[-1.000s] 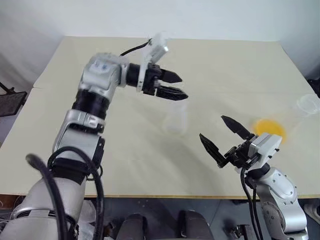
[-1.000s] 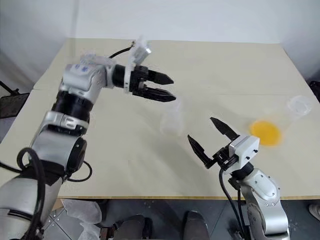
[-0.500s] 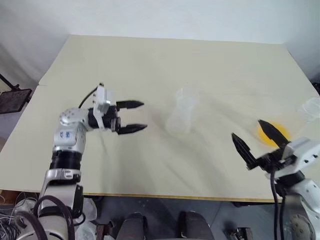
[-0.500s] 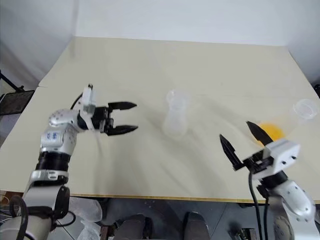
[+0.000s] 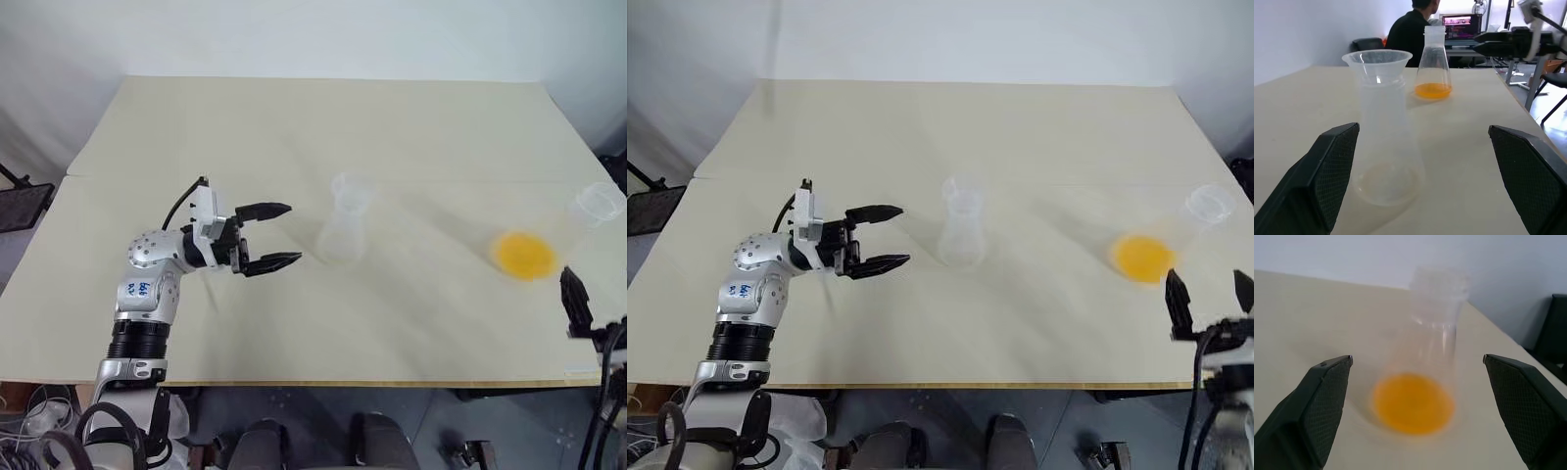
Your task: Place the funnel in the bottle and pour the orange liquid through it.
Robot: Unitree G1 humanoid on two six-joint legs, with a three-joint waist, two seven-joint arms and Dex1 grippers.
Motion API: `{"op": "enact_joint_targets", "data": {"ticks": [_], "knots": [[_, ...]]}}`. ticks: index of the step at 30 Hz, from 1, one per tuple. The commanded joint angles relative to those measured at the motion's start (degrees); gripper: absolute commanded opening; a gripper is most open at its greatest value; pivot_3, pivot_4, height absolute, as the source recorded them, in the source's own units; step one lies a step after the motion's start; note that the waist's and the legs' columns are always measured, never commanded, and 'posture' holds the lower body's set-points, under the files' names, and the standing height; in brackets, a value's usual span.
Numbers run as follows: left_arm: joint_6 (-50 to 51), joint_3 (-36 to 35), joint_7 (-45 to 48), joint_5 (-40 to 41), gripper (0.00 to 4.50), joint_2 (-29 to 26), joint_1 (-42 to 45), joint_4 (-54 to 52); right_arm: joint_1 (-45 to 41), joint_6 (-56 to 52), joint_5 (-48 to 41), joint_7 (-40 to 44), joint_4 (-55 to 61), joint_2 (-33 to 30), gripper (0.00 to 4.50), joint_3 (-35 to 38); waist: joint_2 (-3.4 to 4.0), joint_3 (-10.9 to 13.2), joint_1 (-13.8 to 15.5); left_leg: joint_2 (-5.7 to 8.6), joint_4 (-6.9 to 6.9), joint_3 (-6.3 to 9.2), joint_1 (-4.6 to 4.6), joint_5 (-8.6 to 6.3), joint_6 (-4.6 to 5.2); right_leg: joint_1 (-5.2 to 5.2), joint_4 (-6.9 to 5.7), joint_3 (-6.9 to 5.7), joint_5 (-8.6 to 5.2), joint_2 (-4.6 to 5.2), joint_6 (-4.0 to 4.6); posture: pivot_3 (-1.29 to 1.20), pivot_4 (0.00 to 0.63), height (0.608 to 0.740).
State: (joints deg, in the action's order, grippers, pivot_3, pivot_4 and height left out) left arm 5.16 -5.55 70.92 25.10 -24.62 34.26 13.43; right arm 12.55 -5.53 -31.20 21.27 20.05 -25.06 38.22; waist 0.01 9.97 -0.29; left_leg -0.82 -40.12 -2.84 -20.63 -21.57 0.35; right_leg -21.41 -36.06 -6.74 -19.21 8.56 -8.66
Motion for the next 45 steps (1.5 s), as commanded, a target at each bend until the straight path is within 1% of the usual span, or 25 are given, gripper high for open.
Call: {"op": "enact_joint_targets", "data": {"ticks": [1,6,11,17,21,27,30,34,41,45], "knots": [[0.8,-0.3,-0.5,1.8,4.49,-0.5,-1.1,-3.3,-4.0,-3.5,-1.5,-1.6,-2.5,-3.1,4.50,0.8,0.01,0.0,0.1,0.00,0.01,0.00,0.00,0.00,0.00,0.00,0.00,0.00,0.00,0.00,0.00,0.00,0.150,0.740],[1.7,0.2,-0.8,2.1,4.49,-0.7,-2.3,-5.2,-12.4,-10.6,-0.1,-3.9,-10.5,-9.8,4.50,0.8,0.01,0.0,0.3,0.07,0.01,-0.04,-0.01,-0.03,0.05,0.01,0.03,0.04,0.00,0.04,0.00,0.00,0.150,0.740],[1.8,0.1,-1.5,2.2,4.49,-0.6,-2.7,-6.1,-18.3,-16.2,-1.2,-4.2,-15.3,-12.8,4.50,0.3,0.01,0.0,0.2,0.04,0.02,-0.12,-0.02,-0.03,0.05,0.01,0.03,0.02,0.00,0.03,0.00,0.00,0.150,0.740],[1.8,0.2,-2.5,2.4,4.49,-0.5,-3.3,-7.1,-24.3,-18.0,-1.9,-2.8,-19.8,-13.6,4.50,-0.8,0.01,0.0,0.1,0.04,0.02,-0.22,-0.03,-0.03,0.05,0.00,0.06,0.04,0.00,0.04,0.00,0.00,0.150,0.740],[1.6,0.3,-3.0,2.3,4.49,-0.4,-3.3,-7.1,-26.9,-17.3,-0.3,-1.5,-23.2,-14.2,4.50,-2.2,0.01,0.0,0.2,0.04,0.03,-0.29,-0.04,-0.03,0.05,0.00,0.05,0.01,0.00,0.03,0.00,0.00,0.150,0.740],[1.1,0.5,-3.4,2.3,4.49,-0.3,-3.2,-6.8,-29.4,-16.0,-0.2,0.1,-24.9,-14.1,4.50,-2.5,0.01,0.0,0.1,0.02,0.03,-0.50,-0.06,-0.03,0.05,-0.02,0.06,0.00,0.00,0.03,0.00,0.00,0.150,0.740],[1.2,0.7,-3.8,2.3,4.50,-0.1,-3.3,-7.0,-30.0,-13.8,0.3,1.0,-25.6,-13.9,3.90,-2.7,0.01,0.0,0.1,0.03,0.02,-0.53,-0.06,-0.03,0.05,-0.02,0.07,0.01,0.00,0.04,0.00,0.00,0.150,0.740],[1.3,0.8,-4.3,2.5,4.50,-0.1,-3.5,-7.4,-30.4,-12.5,0.5,1.6,-26.1,-13.4,2.50,-3.1,0.01,0.0,0.1,0.02,0.03,-0.52,-0.07,-0.03,0.05,-0.02,0.07,0.01,0.00,0.04,0.00,0.00,0.150,0.740],[1.7,1.0,-4.9,2.7,4.50,-0.1,-4.2,-8.1,-30.7,-10.9,1.7,2.6,-24.2,-13.1,2.47,-5.0,0.01,0.0,0.1,0.02,0.03,-0.54,-0.07,-0.03,0.05,-0.04,0.08,0.01,0.00,0.03,0.00,0.00,0.150,0.740],[1.6,0.9,-5.2,2.8,4.50,-0.2,-4.2,-8.0,-32.6,-15.0,-1.0,2.4,-18.6,-13.0,2.47,-7.3,0.02,0.0,0.0,0.01,0.03,-0.53,-0.08,-0.02,0.05,-0.06,0.07,0.01,0.00,0.03,0.00,0.00,0.150,0.740]]}}
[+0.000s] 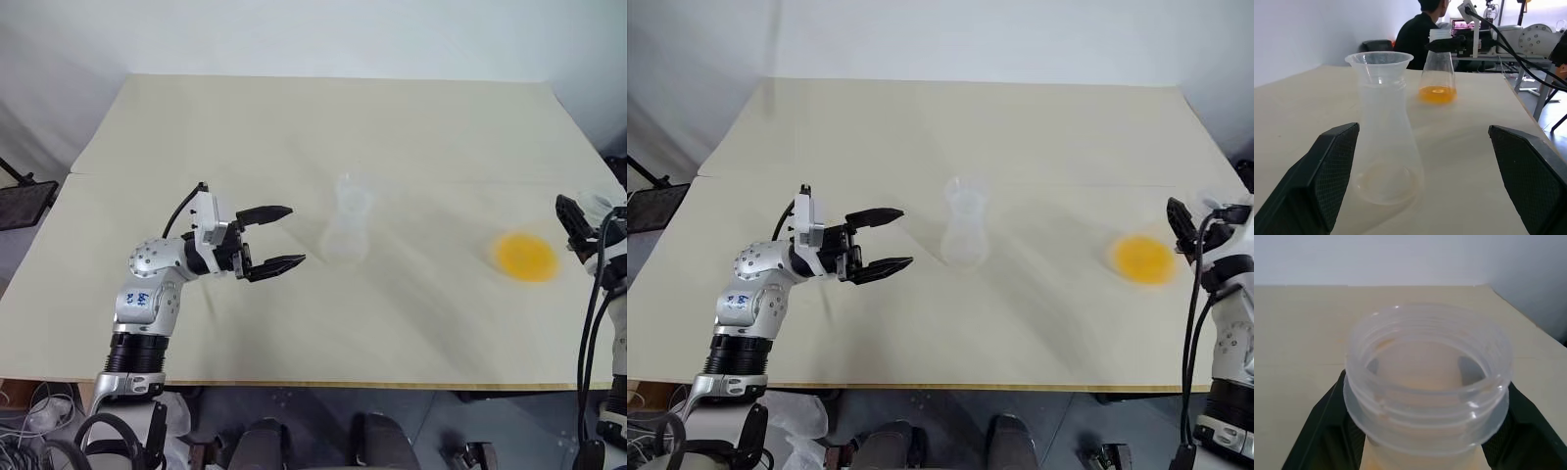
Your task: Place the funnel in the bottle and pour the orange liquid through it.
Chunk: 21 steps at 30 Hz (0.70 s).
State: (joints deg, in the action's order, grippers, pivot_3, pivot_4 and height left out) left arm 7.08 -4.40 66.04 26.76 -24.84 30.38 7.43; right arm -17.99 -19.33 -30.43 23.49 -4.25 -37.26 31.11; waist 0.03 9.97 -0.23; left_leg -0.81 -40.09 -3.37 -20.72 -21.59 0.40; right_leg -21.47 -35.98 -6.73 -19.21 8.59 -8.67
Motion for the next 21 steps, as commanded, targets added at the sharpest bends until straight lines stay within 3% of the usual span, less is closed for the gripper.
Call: {"op": "enact_joint_targets", "data": {"ticks": [1,12,21], "knots": [[-0.4,-0.3,-0.3,1.1,4.50,0.0,-0.4,-1.9,-2.7,-1.7,-2.0,-0.1,6.7,-0.6,2.47,-0.8,0.01,0.0,-0.1,-0.01,0.00,0.00,0.00,0.00,0.00,-0.01,0.00,0.01,0.00,-0.01,0.00,0.00,0.150,0.740],[-3.0,-1.1,-3.2,0.5,4.50,0.8,-2.9,-1.5,-15.1,-2.0,13.1,3.6,17.2,-4.7,2.47,-22.9,0.02,0.0,0.1,0.00,-0.06,0.30,-0.15,0.00,0.00,-0.04,0.02,-0.14,0.00,0.00,0.00,0.00,0.150,0.740],[-4.4,-0.7,-4.9,0.5,4.50,1.8,-4.5,-2.1,-21.6,4.9,30.5,1.3,13.1,-2.8,2.47,-34.7,0.01,0.0,-0.2,0.05,-0.14,0.50,-0.47,0.00,-0.01,-0.11,0.05,-0.52,0.00,0.05,0.00,0.00,0.150,0.740]]}}
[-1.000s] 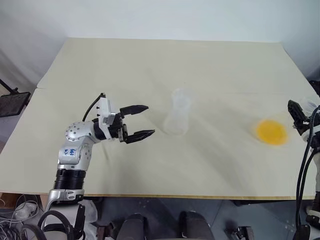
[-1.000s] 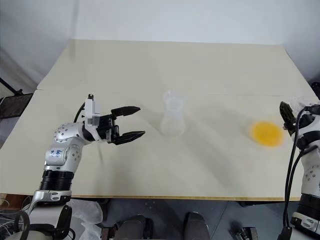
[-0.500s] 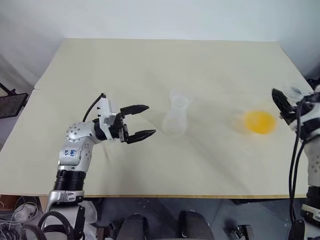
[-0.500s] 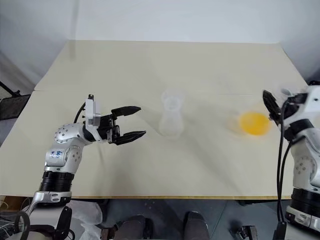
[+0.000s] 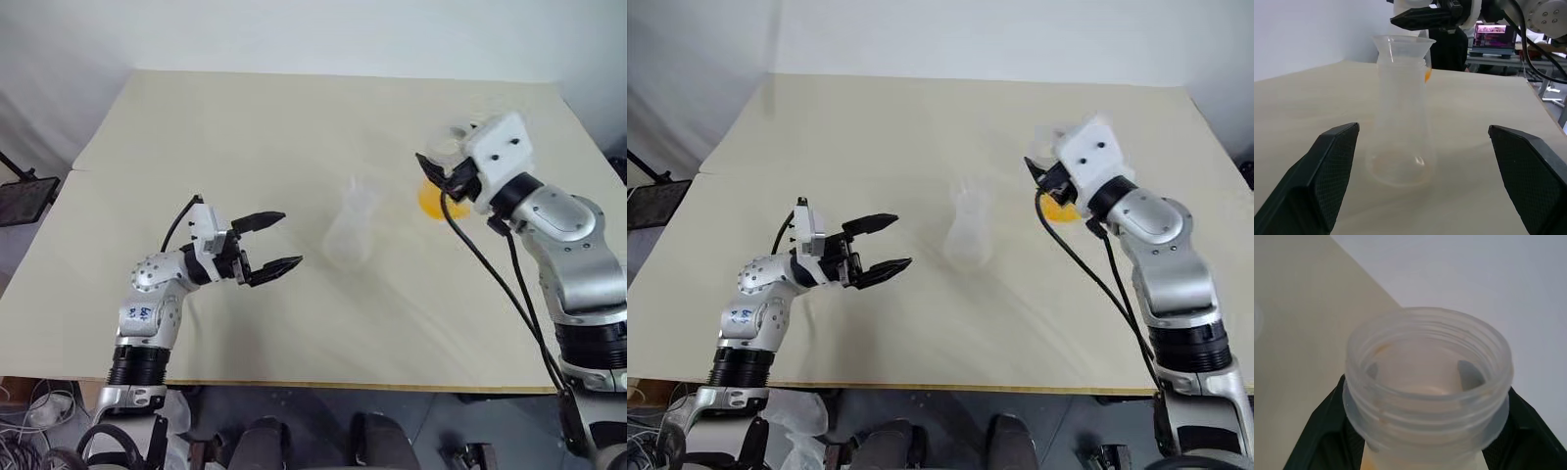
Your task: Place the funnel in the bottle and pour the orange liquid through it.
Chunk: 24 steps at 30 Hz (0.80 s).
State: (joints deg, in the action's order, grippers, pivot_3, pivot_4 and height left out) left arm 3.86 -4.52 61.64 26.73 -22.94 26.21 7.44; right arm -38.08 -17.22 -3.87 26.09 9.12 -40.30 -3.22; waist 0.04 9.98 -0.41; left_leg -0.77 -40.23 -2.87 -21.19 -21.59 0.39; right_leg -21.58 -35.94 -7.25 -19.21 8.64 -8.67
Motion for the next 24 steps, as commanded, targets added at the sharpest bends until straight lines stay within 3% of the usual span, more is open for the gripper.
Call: {"op": "enact_joint_targets", "data": {"ticks": [1,24], "knots": [[-1.2,-0.6,-0.7,0.4,4.50,0.0,-0.5,-2.2,-2.1,4.3,6.2,-1.7,-1.2,0.1,2.47,-1.5,0.00,0.0,0.0,-0.01,0.00,0.02,0.00,0.00,0.00,0.00,-0.01,-0.02,0.00,0.00,0.00,0.00,0.150,0.740],[-0.5,-0.3,-4.1,1.5,4.50,1.1,-0.3,-5.1,-4.2,21.3,25.2,-1.3,-3.8,1.9,2.47,-7.5,0.00,0.0,-1.3,-0.03,0.06,0.16,0.00,0.00,-0.01,0.00,0.00,-0.08,0.00,0.01,0.00,0.00,0.150,0.740]]}}
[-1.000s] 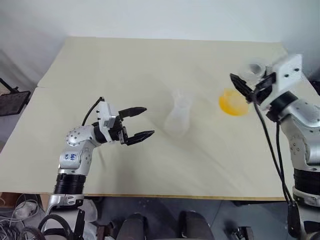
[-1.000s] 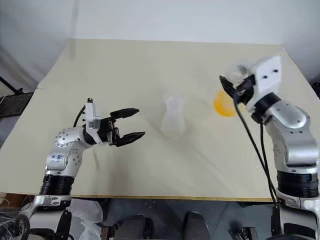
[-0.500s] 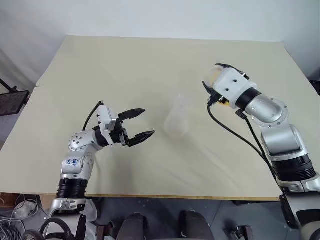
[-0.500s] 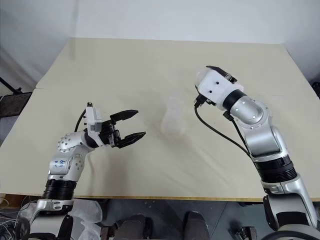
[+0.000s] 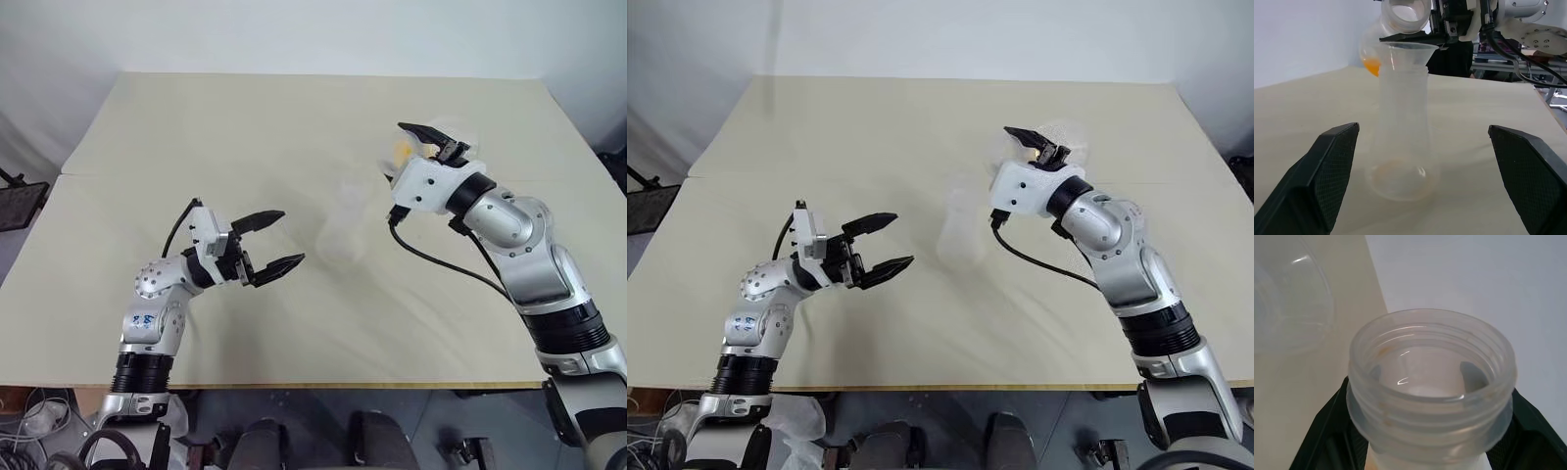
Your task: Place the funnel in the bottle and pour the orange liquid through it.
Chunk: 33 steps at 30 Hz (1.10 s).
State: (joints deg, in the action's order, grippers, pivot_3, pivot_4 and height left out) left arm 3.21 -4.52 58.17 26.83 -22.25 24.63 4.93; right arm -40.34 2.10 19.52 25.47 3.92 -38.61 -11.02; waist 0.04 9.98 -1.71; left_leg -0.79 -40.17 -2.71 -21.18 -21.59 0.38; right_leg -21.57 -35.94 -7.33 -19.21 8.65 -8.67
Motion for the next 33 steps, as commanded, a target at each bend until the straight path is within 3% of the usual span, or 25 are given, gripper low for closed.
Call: {"op": "enact_joint_targets", "data": {"ticks": [1,33], "knots": [[0.3,-0.3,-0.9,1.5,4.50,0.6,1.8,-2.6,-2.1,2.6,2.7,-0.9,1.2,0.3,2.47,0.1,0.00,0.0,0.0,0.00,0.00,0.04,0.00,0.00,0.00,0.00,0.00,0.01,0.00,0.00,0.00,0.00,0.150,0.740],[4.6,0.8,-5.8,1.7,4.50,2.4,3.6,-6.9,-5.1,12.7,17.2,-3.2,-2.4,-0.1,2.47,-0.9,0.00,0.0,0.0,0.02,0.01,0.41,-0.01,0.00,0.00,0.00,0.00,0.01,0.00,0.01,0.00,0.00,0.150,0.740]]}}
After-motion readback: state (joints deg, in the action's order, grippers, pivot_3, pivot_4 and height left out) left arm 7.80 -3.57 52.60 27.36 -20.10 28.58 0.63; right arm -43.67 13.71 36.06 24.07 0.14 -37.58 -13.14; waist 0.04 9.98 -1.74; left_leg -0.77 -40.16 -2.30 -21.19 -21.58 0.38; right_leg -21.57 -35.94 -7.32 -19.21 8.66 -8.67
